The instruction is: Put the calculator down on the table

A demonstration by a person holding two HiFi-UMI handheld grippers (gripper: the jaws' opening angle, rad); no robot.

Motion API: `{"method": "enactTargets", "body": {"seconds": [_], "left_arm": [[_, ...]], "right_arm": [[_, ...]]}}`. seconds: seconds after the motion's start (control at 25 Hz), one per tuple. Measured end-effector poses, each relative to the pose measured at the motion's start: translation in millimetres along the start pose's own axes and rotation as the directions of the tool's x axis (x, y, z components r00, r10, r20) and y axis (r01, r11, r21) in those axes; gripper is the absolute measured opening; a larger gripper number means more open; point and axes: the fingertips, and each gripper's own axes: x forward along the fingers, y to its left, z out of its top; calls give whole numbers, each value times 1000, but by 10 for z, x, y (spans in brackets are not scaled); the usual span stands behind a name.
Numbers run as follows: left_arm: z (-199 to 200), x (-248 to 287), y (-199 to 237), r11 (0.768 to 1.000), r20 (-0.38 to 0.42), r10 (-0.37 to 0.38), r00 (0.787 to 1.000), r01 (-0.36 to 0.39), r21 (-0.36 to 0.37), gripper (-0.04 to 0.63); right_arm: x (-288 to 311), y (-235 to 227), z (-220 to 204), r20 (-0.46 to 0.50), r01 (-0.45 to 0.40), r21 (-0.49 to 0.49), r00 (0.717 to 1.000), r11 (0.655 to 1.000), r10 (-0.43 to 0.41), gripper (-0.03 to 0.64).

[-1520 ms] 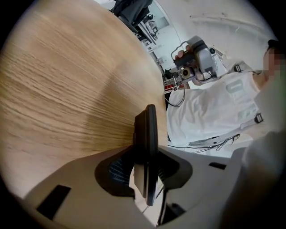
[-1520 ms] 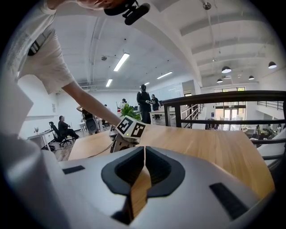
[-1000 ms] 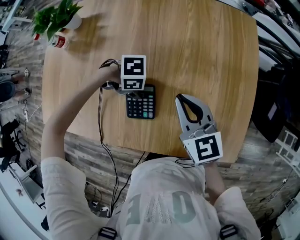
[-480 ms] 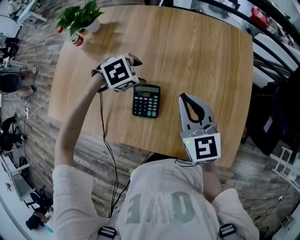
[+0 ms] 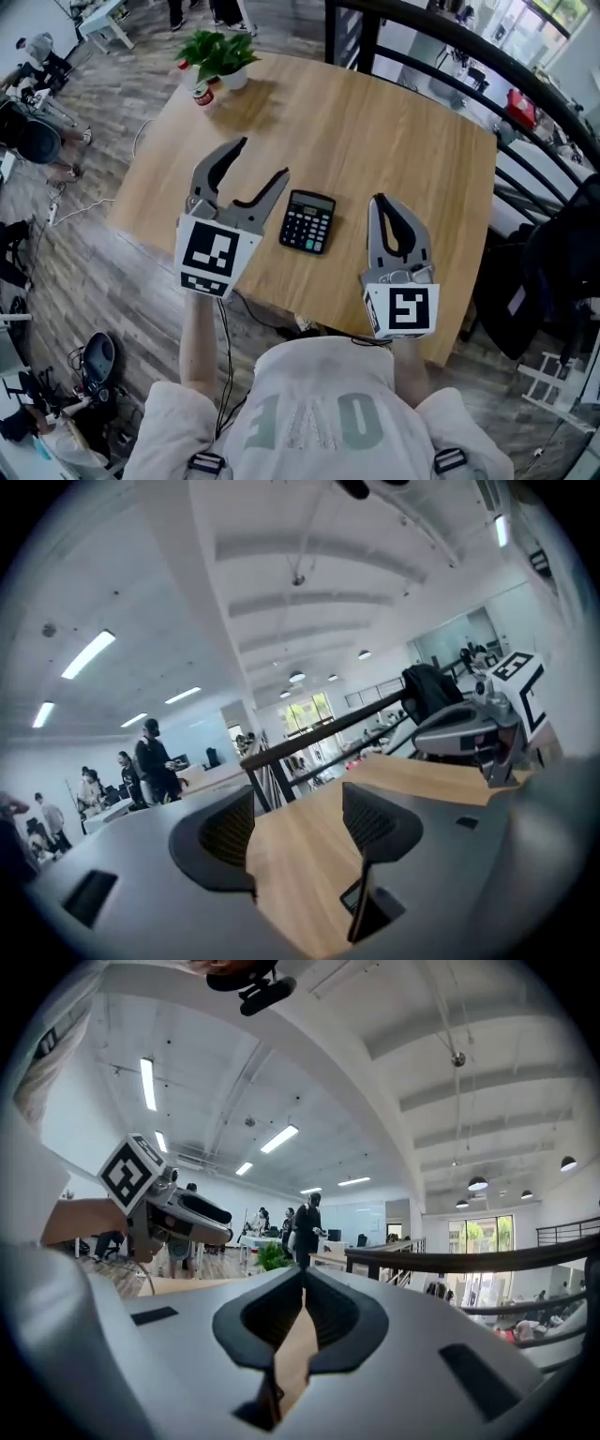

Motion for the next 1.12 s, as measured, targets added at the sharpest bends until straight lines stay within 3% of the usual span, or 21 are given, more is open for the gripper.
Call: {"method": "enactTargets", "body": {"seconds": [0.16,0.24,0.36,0.48,0.56,0.72,1.12], "left_arm": [[230,-496,42,979,154,150,977,-125,-159,270],[284,-692,23,958,204,227,952,-180,-225,196],[341,-984,8,903,261,382,887,-298,-309,30],[383,-1259,-43,845,287,509,811,-409,-344,9],[412,-1351,-77,827,291,548,784,-455,-331,9],[427,-1416,-119,810,283,576,767,-490,-322,9],[388,-1519,-179,795,262,594,761,-504,-337,9]], "right_arm": [[-29,230,436,107,-46,-31,993,998,49,23],[-57,352,605,151,-68,-50,986,996,75,23],[-86,510,752,192,-89,-57,976,994,98,23],[-128,636,828,210,-105,-39,971,994,111,23],[-154,687,859,215,-107,-31,970,994,112,23],[-177,753,912,225,-87,-20,970,996,89,21],[-288,740,872,215,-84,-27,973,996,88,21]]}}
